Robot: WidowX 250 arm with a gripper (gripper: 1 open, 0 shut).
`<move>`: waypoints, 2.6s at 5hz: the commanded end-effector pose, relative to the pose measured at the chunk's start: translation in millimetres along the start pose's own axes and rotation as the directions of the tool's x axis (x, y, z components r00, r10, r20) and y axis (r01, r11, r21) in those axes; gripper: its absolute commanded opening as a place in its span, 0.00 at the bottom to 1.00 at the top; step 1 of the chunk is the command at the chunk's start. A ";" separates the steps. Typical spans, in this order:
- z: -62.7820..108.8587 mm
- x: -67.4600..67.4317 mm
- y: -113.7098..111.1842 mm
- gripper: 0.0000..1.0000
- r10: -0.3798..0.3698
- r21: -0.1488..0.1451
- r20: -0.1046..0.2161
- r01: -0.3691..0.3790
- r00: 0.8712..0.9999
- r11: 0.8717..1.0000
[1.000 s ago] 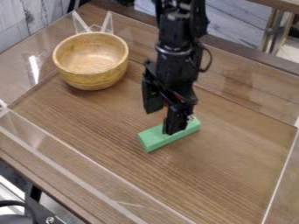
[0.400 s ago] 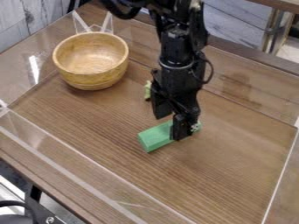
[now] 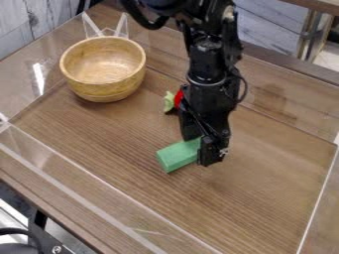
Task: Put the green stick in the brown bowl
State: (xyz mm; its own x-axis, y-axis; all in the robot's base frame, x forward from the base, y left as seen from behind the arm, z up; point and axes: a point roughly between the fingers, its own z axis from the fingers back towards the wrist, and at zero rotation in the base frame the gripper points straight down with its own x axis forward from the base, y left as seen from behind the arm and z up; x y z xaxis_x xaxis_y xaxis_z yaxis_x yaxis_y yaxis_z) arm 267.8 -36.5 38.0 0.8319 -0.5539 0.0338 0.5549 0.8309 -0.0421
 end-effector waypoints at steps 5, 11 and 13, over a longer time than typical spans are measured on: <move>-13.9 3.6 -1.0 1.00 -0.140 -0.007 0.045 0.140 0.989 0.990; 6.0 3.8 38.2 0.00 -0.042 -0.072 0.067 0.047 0.997 0.996; 60.6 6.2 41.5 0.00 0.082 0.001 0.114 -0.083 0.990 0.997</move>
State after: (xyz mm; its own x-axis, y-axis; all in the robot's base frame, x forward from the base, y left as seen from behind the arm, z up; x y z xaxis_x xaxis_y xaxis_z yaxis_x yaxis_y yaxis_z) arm 288.4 -2.4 81.1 0.8771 -0.4705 0.0964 0.4778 0.8751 -0.0765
